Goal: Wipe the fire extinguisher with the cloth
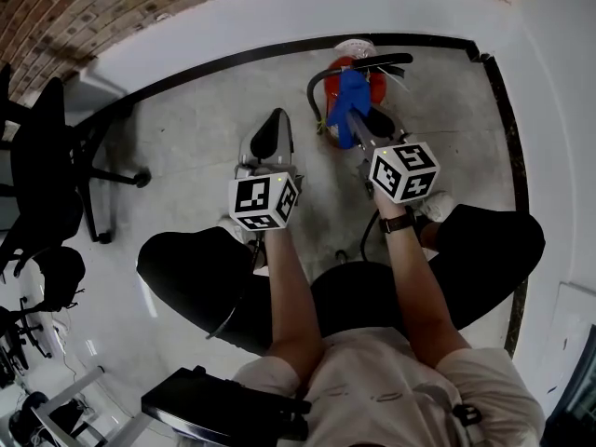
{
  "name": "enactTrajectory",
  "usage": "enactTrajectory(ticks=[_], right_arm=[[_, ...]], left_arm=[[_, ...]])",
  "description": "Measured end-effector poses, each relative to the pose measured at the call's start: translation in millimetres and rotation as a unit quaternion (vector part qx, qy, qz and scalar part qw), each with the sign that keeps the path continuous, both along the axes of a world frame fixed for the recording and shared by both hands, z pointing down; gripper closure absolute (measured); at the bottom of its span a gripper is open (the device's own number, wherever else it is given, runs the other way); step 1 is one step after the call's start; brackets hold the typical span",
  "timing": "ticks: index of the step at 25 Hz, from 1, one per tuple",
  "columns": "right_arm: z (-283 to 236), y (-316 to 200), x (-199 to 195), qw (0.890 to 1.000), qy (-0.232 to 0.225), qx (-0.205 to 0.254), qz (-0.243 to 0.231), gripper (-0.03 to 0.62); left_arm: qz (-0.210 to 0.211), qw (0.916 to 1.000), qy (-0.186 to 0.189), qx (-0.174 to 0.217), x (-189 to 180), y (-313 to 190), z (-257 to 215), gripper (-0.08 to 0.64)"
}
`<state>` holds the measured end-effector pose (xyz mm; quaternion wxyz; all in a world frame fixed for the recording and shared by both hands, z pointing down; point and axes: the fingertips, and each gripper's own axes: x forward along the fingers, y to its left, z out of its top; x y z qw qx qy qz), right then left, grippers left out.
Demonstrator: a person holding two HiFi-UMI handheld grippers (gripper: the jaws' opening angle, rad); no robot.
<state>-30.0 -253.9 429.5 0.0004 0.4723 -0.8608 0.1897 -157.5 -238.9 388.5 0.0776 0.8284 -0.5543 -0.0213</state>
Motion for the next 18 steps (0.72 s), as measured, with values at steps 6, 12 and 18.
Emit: enactTrajectory(ticks=[6, 12, 18], right_arm=[[95, 25, 0, 0.994, 0.061, -0.086, -0.002, 0.518], [217, 23, 5, 0.976, 0.118, -0.179, -0.023, 0.517], [316, 18, -12, 0.959, 0.183, -0.205, -0.074, 0.52]], left_arm=[[0.007, 0.9999, -0.002, -0.015, 4, 2, 17, 0.558], [0.006, 0.9993, -0.012, -0.035, 6, -4, 41, 0.558], [0.008, 0.9974, -0.016, -0.069, 15, -13, 81, 0.558]])
